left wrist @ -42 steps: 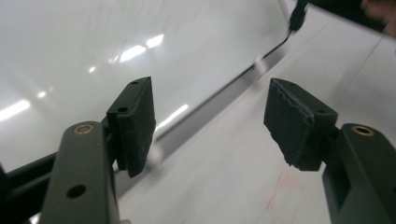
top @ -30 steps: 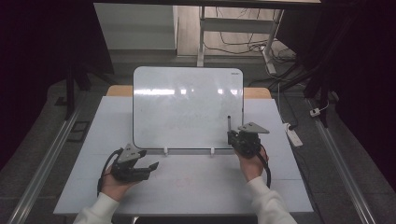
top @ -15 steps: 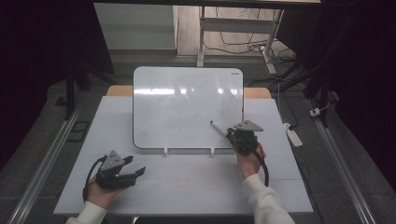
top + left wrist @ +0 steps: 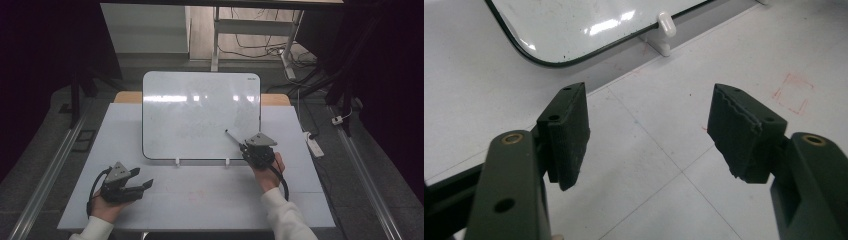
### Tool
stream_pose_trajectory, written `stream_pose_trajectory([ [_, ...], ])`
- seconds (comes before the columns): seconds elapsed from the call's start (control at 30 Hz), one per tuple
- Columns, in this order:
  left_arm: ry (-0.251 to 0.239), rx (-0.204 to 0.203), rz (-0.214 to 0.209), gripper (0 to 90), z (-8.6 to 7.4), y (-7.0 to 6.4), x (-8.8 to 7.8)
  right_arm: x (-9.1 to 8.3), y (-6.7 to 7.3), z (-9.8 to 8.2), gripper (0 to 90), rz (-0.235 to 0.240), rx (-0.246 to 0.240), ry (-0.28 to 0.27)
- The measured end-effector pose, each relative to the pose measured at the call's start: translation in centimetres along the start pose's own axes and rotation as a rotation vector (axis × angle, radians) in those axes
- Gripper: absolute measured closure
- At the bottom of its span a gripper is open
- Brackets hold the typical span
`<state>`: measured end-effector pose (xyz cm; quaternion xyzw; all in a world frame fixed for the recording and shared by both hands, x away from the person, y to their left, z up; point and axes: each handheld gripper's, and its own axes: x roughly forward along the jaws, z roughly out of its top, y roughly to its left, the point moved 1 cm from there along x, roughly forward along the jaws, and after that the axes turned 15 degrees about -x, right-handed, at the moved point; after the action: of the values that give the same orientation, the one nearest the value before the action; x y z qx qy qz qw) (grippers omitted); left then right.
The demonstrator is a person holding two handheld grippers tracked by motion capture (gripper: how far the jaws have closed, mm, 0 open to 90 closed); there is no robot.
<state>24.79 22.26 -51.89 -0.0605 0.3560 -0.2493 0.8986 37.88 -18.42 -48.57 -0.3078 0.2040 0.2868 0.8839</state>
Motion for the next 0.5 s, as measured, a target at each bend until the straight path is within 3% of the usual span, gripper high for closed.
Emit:
stream_pose_trajectory([
  [0.1, 0.004, 0.003, -0.004, 33.6, -0.1, 0.0, 0.1, -0.3, -0.1, -0.2, 69.0, 0.02, 0.007, -0.015],
  [0.23, 0.008, 0.0, -0.01, 33.3, -0.1, 0.2, 0.1, -1.6, -0.2, -0.9, 58.7, 0.075, 0.013, -0.061],
  [0.5, 0.023, -0.004, -0.029, 31.5, -0.2, 0.3, 0.3, -5.2, -0.6, -4.4, 48.3, 0.195, 0.009, -0.146],
])
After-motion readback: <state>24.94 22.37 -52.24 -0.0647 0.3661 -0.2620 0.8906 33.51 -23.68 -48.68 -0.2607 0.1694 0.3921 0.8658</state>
